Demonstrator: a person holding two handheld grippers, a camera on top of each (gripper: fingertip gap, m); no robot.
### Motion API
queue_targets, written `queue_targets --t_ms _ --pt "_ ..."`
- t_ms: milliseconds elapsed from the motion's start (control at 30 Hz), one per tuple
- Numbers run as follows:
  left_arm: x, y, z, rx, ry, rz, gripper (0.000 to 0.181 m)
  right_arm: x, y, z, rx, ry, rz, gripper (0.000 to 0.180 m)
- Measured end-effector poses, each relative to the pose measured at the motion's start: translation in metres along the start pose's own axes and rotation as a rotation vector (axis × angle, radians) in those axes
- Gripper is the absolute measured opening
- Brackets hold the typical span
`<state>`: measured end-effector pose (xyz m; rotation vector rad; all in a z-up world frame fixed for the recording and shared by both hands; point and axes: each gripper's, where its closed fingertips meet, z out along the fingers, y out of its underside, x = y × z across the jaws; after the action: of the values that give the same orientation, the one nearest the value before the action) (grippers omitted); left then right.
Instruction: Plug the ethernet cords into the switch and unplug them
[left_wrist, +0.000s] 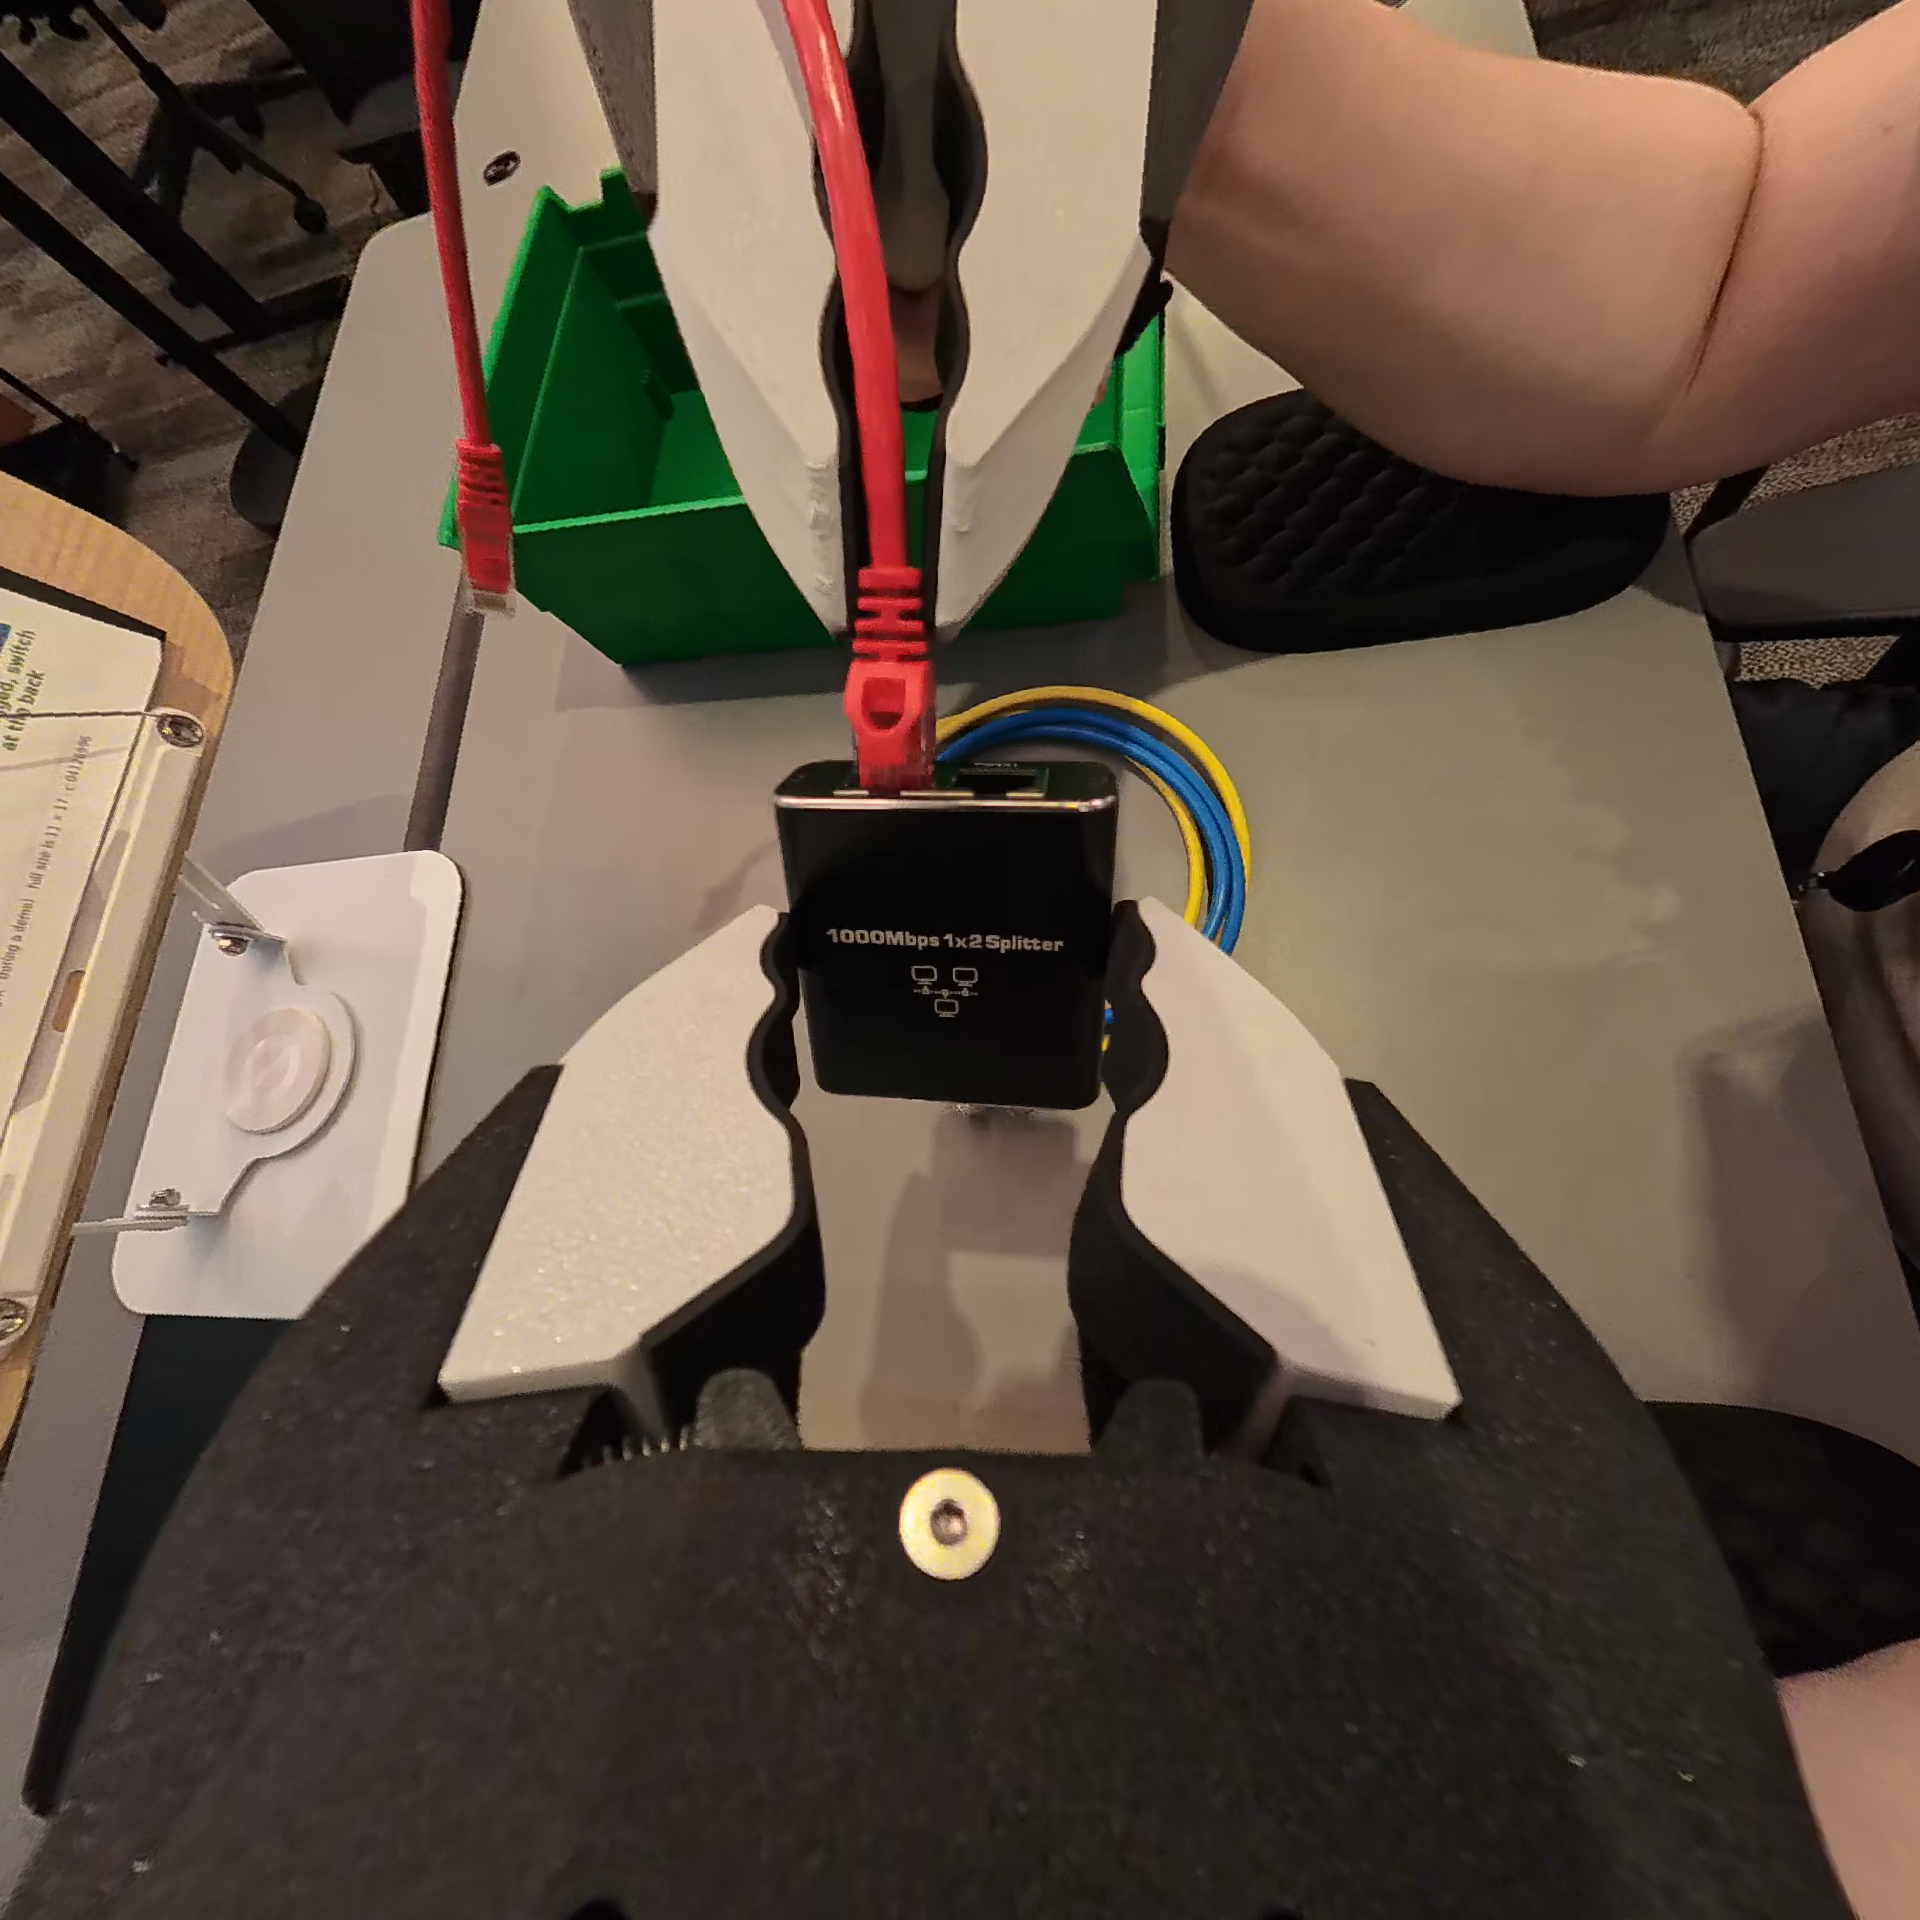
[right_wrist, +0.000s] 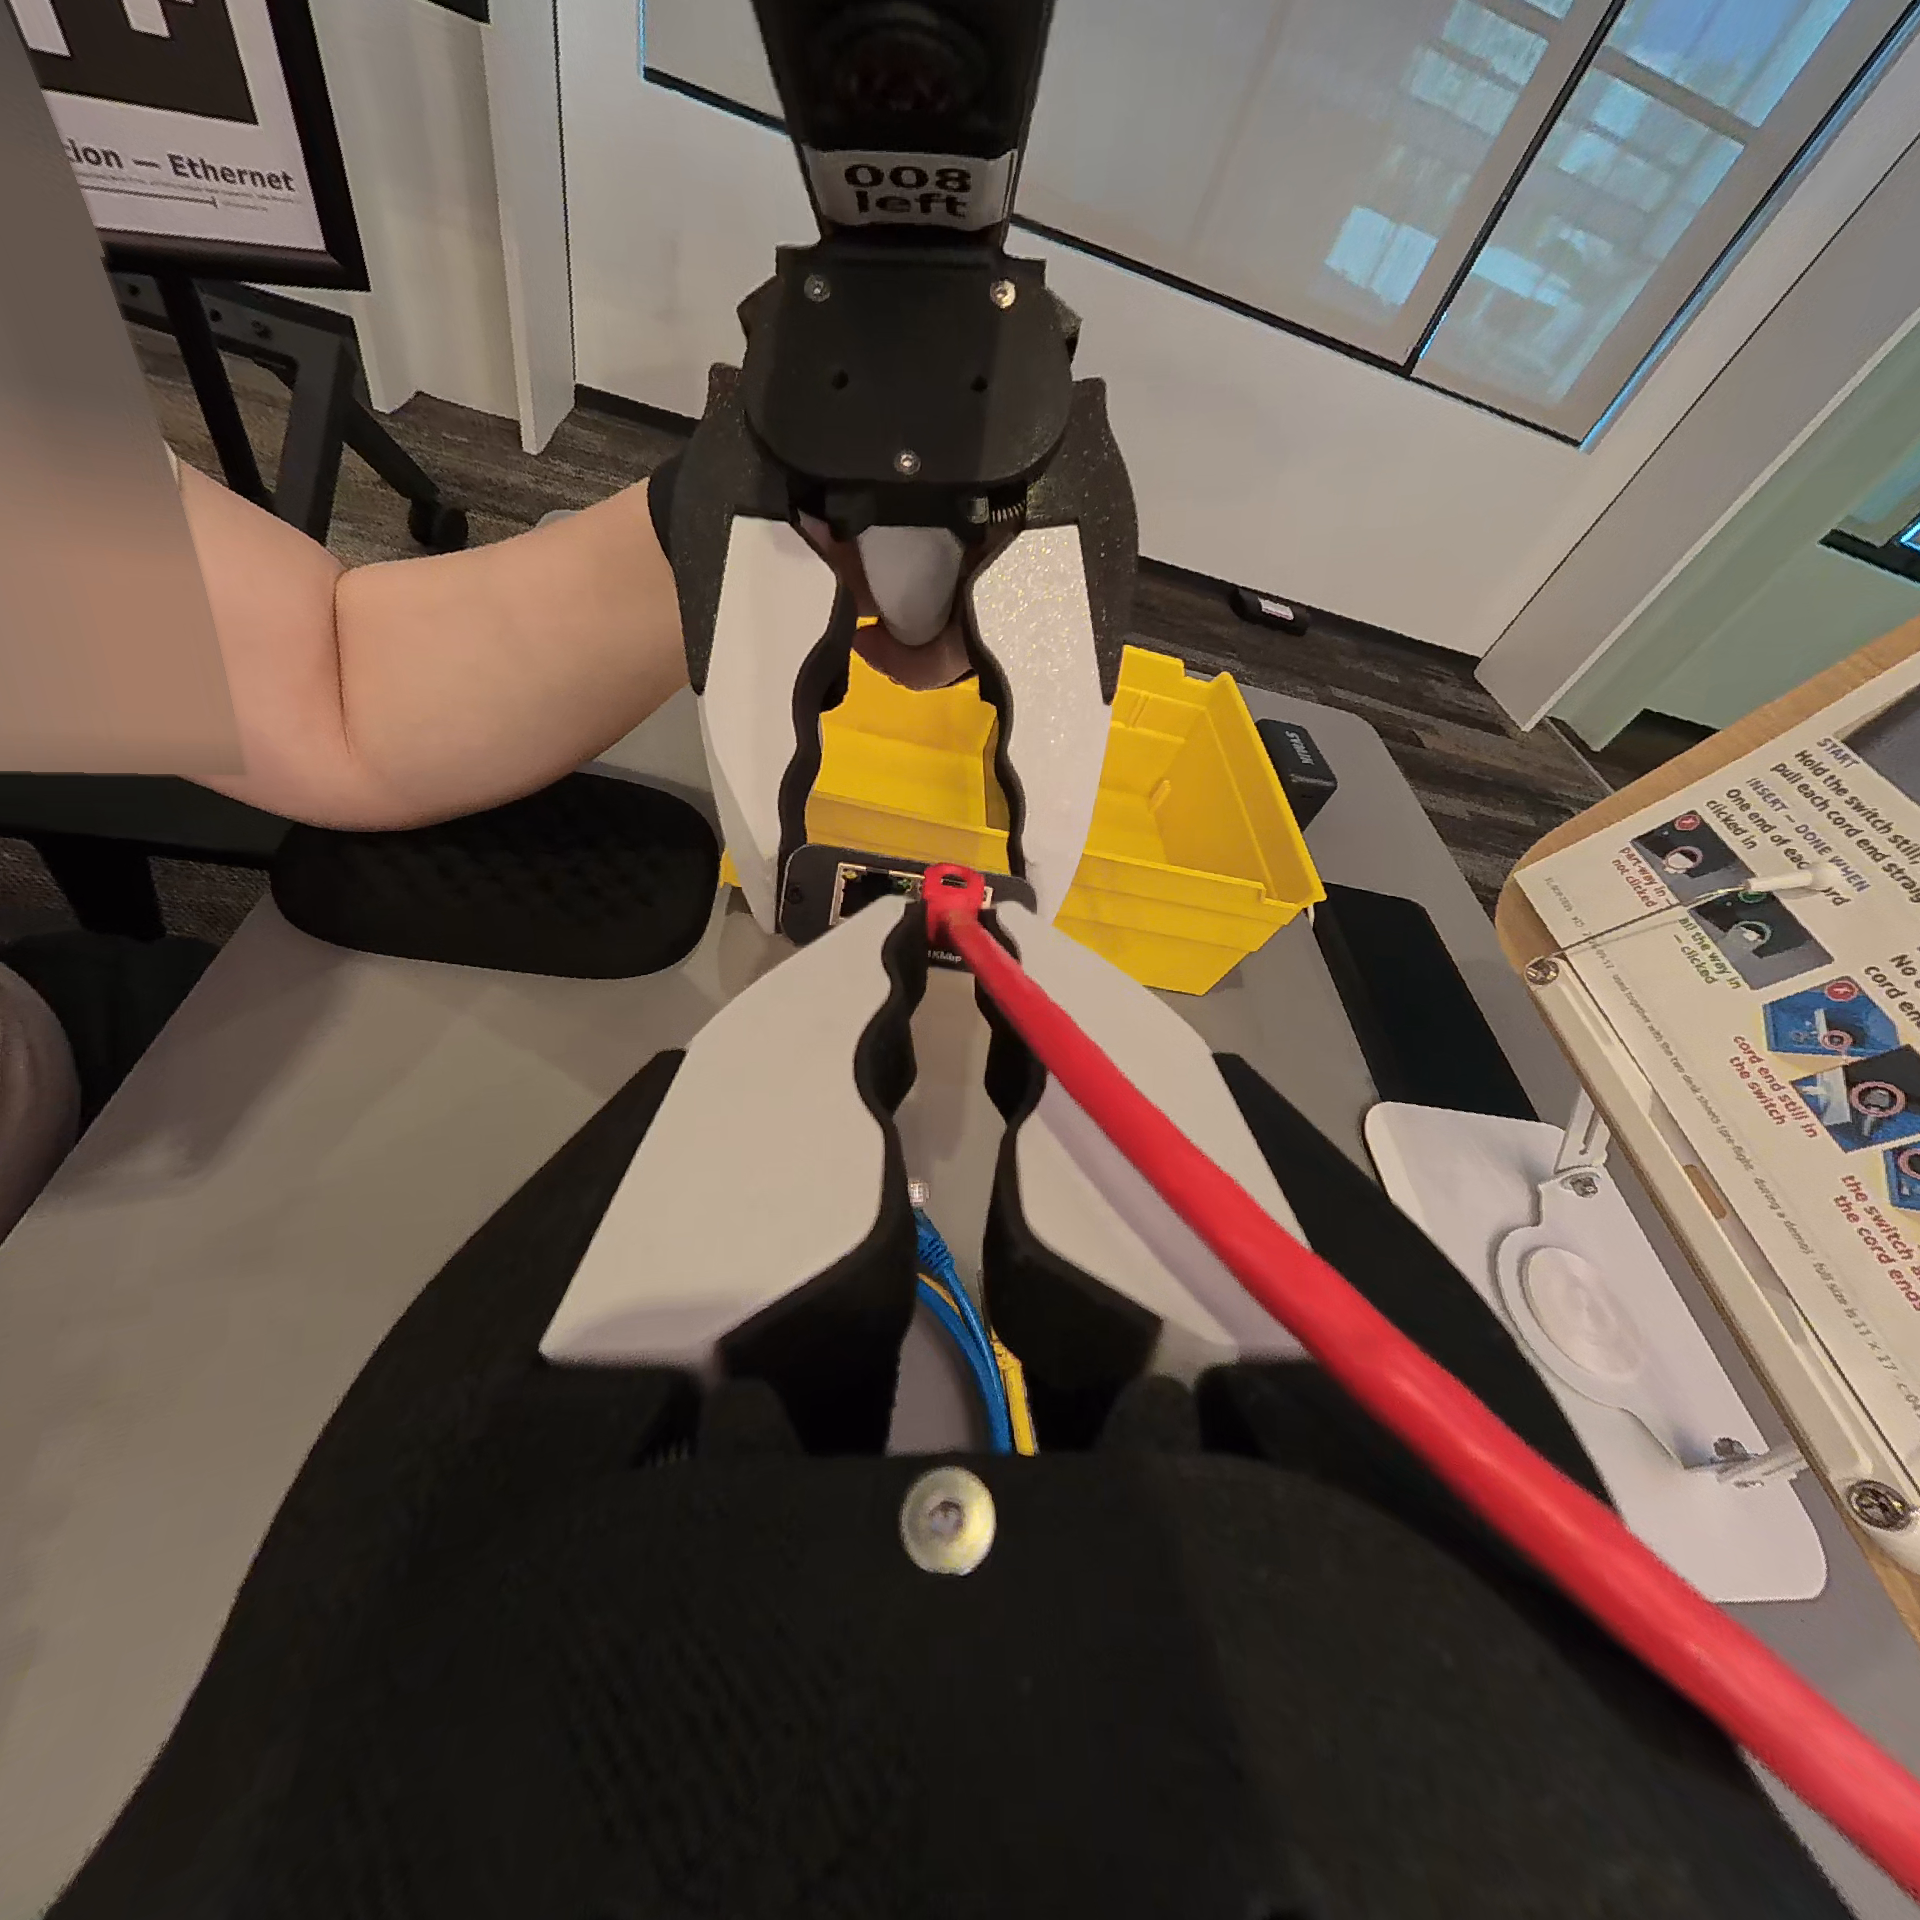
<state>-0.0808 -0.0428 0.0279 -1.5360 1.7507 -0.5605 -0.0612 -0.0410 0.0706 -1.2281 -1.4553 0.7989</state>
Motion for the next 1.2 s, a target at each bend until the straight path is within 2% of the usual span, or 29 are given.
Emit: queue_targets --t_ms 367,500,533,567,633,733,767,800,833,867,900,967,1000,1100,1200 --pt "0.001 0.003 0.003 0.001 0.017 0.005 0.056 -0.001 0.000 0.005 -0.001 -0.005 -0.001 0.011" --pt "-0.011 -0.001 0.000 0.092 0.033 -0.096 0.056 0.017 0.013 -0.004 -0.029 0.047 0.059 0.014" --pt "-0.015 0.005 -0.002 0.070 0.031 -0.139 0.057 0.020 0.019 -0.008 -0.061 0.062 0.073 0.023" --pt "-0.025 0.014 -0.005 0.026 -0.022 -0.162 0.056 0.021 0.031 -0.013 -0.127 0.066 0.086 0.026" --pt "-0.045 0.034 -0.007 -0.057 -0.139 -0.198 0.056 0.021 0.057 -0.027 -0.268 0.072 0.106 0.023" --pt "-0.056 0.058 0.008 -0.173 -0.167 -0.268 0.055 0.010 0.073 -0.041 -0.378 0.030 0.105 0.020" --pt "-0.058 0.066 0.017 -0.222 -0.162 -0.280 0.046 0.007 0.071 -0.043 -0.380 0.019 0.095 0.020" --pt "-0.060 0.065 0.026 -0.223 -0.146 -0.261 0.000 0.003 0.067 -0.044 -0.368 0.004 0.083 0.019" --pt "-0.065 0.064 0.035 -0.218 -0.160 -0.251 0.000 0.000 0.063 -0.045 -0.354 -0.005 0.069 0.019" --pt "-0.059 0.067 0.045 -0.260 -0.092 -0.263 0.000 -0.001 0.060 -0.046 -0.345 -0.008 0.058 0.019" --pt "-0.055 0.077 0.052 -0.351 -0.057 -0.281 0.000 -0.003 0.057 -0.047 -0.338 -0.014 0.052 0.018" --pt "-0.068 0.104 0.055 -0.560 -0.161 -0.237 0.000 -0.005 0.054 -0.050 -0.325 -0.017 0.045 0.017" --pt "-0.074 0.110 0.055 -0.597 -0.211 -0.201 0.000 -0.006 0.052 -0.051 -0.318 -0.016 0.042 0.017" --pt "-0.072 0.113 0.060 -0.573 -0.231 -0.240 0.002 -0.007 0.048 -0.057 -0.298 -0.013 0.031 0.018" --pt "-0.064 0.118 0.059 -0.547 -0.202 -0.413 0.025 -0.008 0.041 -0.064 -0.259 -0.012 0.014 0.018"
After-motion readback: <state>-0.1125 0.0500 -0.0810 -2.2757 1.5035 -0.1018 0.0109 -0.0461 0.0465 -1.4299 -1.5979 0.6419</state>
